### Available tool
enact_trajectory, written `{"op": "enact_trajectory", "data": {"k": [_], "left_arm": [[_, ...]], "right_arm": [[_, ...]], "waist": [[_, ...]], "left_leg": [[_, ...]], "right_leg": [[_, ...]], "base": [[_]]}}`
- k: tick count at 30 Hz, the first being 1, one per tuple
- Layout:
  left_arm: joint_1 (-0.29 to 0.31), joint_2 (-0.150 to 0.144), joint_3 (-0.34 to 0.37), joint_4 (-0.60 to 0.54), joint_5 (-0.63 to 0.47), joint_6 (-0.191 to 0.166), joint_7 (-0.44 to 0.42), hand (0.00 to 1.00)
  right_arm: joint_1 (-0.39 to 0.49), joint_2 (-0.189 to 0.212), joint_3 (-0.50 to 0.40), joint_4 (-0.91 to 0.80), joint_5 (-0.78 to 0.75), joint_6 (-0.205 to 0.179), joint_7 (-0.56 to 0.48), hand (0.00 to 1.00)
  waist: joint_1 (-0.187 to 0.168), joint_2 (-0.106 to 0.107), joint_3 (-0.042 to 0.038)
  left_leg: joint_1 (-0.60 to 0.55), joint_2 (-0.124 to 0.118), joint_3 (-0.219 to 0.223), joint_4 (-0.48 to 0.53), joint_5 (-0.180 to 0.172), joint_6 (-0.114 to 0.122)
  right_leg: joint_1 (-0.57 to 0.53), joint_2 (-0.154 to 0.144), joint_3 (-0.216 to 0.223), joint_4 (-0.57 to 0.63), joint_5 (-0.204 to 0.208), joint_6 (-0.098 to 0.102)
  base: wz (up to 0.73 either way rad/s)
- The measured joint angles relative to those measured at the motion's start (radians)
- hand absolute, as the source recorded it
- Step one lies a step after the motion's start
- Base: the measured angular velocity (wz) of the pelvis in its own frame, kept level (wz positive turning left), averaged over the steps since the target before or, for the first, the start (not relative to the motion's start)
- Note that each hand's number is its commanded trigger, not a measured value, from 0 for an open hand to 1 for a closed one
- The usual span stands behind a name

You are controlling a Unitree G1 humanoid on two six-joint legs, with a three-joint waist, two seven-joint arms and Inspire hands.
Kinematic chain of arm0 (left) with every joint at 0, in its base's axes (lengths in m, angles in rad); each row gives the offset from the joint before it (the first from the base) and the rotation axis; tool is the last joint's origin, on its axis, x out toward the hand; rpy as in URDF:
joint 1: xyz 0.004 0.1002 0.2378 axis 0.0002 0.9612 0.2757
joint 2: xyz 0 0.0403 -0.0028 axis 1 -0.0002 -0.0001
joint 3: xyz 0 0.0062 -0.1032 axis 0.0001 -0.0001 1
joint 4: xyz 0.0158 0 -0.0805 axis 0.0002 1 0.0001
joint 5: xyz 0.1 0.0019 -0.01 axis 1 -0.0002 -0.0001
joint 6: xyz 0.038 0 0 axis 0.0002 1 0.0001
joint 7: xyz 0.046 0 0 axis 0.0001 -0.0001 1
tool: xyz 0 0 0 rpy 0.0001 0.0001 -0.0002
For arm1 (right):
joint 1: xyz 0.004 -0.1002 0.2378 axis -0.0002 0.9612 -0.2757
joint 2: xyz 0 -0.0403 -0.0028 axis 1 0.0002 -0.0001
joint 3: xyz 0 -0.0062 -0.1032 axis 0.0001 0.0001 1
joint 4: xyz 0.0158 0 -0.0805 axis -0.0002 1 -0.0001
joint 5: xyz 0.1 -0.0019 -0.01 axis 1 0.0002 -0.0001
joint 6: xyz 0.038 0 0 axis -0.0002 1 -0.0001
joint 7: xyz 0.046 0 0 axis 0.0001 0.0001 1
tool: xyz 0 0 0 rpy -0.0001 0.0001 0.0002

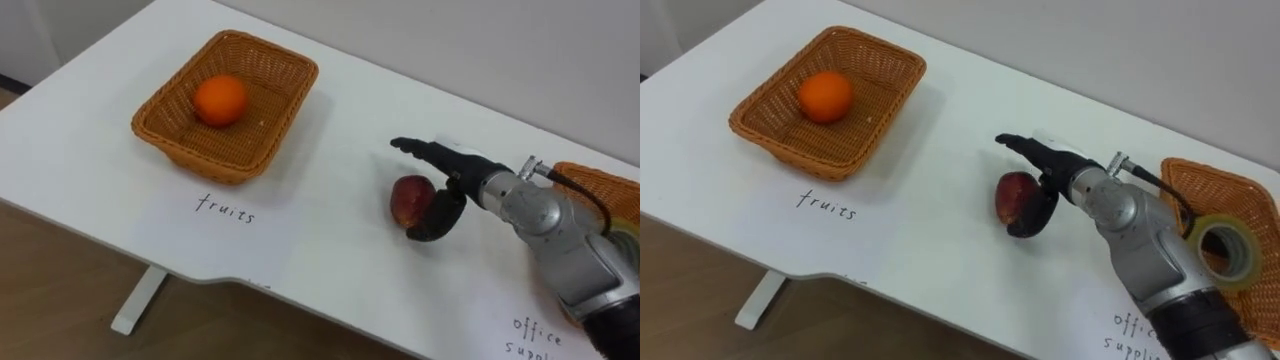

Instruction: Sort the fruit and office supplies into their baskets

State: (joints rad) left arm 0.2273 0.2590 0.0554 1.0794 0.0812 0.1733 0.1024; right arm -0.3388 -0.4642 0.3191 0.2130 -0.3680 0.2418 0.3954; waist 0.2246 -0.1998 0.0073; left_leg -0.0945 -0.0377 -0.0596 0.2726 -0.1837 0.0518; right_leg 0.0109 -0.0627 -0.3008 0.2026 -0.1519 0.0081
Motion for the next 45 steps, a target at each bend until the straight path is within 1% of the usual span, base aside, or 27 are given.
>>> {"op": "enact_trajectory", "data": {"k": [3, 7, 18, 21, 24, 27, 30, 32, 36, 38, 40, 45], "left_arm": [[0.0, 0.0, 0.0, 0.0, 0.0, 0.0, -0.003, 0.0], [-0.001, 0.0, 0.0, 0.0, 0.0, 0.001, -0.004, 0.0], [0.0, -0.005, 0.006, 0.0, 0.0, 0.007, -0.007, 0.0], [0.0, -0.005, 0.0, -0.002, -0.002, 0.007, -0.01, 0.0], [0.001, -0.008, -0.001, -0.003, -0.002, 0.008, -0.021, 0.0], [0.001, -0.008, -0.001, -0.009, -0.001, 0.009, -0.027, 0.0], [0.001, -0.008, -0.001, -0.023, -0.001, 0.008, -0.028, 0.0], [0.0, -0.007, -0.001, -0.027, -0.002, 0.008, -0.029, 0.0], [-0.002, -0.006, -0.001, -0.03, -0.001, 0.008, -0.031, 0.0], [-0.003, -0.006, -0.001, -0.029, -0.001, 0.009, -0.035, 0.0], [-0.003, -0.008, -0.001, -0.023, -0.001, 0.011, -0.045, 0.0], [-0.003, -0.01, -0.005, -0.014, -0.009, 0.02, -0.047, 0.0]], "right_arm": [[0.003, 0.0, -0.002, 0.0, 0.0, 0.0, 0.0, 0.0], [0.007, 0.0, -0.036, 0.004, 0.0, 0.0, -0.007, 0.0], [0.026, 0.0, -0.07, 0.017, 0.002, -0.001, -0.043, 0.0], [0.026, 0.001, -0.07, 0.064, 0.008, -0.001, -0.058, 0.0], [0.026, 0.002, -0.07, 0.105, 0.01, -0.001, -0.058, 0.0], [0.026, 0.002, -0.07, 0.124, 0.015, -0.001, -0.067, 0.0], [0.026, 0.002, -0.07, 0.128, 0.015, -0.001, -0.068, 0.0], [0.026, 0.002, -0.07, 0.128, 0.016, -0.001, -0.073, 0.0], [0.025, 0.005, -0.069, 0.128, 0.019, -0.001, -0.089, 0.0], [0.025, 0.012, -0.069, 0.128, 0.015, -0.001, -0.09, 0.0], [0.024, 0.016, -0.067, 0.128, 0.011, 0.0, -0.09, 0.0], [0.022, 0.023, -0.066, 0.128, 0.014, 0.0, -0.09, 0.0]], "waist": [[-0.001, 0.002, 0.0014], [-0.001, 0.009, 0.0065], [0.004, 0.011, 0.0072], [0.007, 0.012, 0.0078], [0.009, 0.018, 0.0094], [0.009, 0.026, 0.0082], [0.009, 0.028, 0.0078], [0.011, 0.028, 0.0077], [0.023, 0.023, 0.0043], [0.03, 0.025, 0.0063], [0.034, 0.022, 0.0047], [0.033, 0.023, 0.0061]], "left_leg": [[0.0, 0.001, 0.001, 0.0, -0.001, 0.0], [-0.001, 0.001, 0.001, 0.001, -0.001, 0.0], [-0.008, 0.003, 0.001, 0.001, -0.001, 0.0], [-0.007, 0.003, 0.001, 0.002, -0.001, -0.001], [-0.009, 0.003, 0.001, 0.002, -0.001, -0.001], [-0.01, 0.004, 0.001, 0.002, -0.002, -0.002], [-0.01, 0.005, 0.0, 0.002, -0.002, -0.002], [-0.012, 0.005, 0.0, 0.002, -0.002, -0.002], [-0.018, 0.005, 0.001, 0.001, -0.002, -0.002], [-0.017, 0.006, 0.001, 0.001, -0.002, -0.003], [-0.017, 0.006, 0.001, 0.0, -0.002, -0.003], [-0.017, 0.006, 0.001, 0.0, -0.002, -0.003]], "right_leg": [[0.0, 0.001, 0.0, 0.0, 0.0, 0.0], [-0.002, 0.0, 0.0, 0.0, 0.0, 0.0], [-0.01, 0.002, 0.001, 0.0, 0.0, 0.0], [-0.008, 0.002, -0.001, 0.0, 0.0, 0.0], [-0.009, 0.002, 0.0, 0.0, 0.0, 0.0], [-0.011, 0.003, -0.002, 0.0, 0.0, 0.0], [-0.011, 0.004, -0.002, 0.0, 0.0, 0.0], [-0.012, 0.004, -0.002, 0.0, 0.0, 0.0], [-0.019, 0.004, -0.003, 0.0, 0.0, 0.0], [-0.018, 0.004, -0.004, 0.0, 0.0, 0.0], [-0.019, 0.004, -0.004, -0.001, 0.0, 0.0], [-0.019, 0.005, -0.004, -0.001, 0.0, 0.0]], "base": [[0.0], [0.0], [0.0], [0.0], [0.0], [0.0], [0.0], [0.0], [0.0], [0.0], [0.0], [0.0]]}}
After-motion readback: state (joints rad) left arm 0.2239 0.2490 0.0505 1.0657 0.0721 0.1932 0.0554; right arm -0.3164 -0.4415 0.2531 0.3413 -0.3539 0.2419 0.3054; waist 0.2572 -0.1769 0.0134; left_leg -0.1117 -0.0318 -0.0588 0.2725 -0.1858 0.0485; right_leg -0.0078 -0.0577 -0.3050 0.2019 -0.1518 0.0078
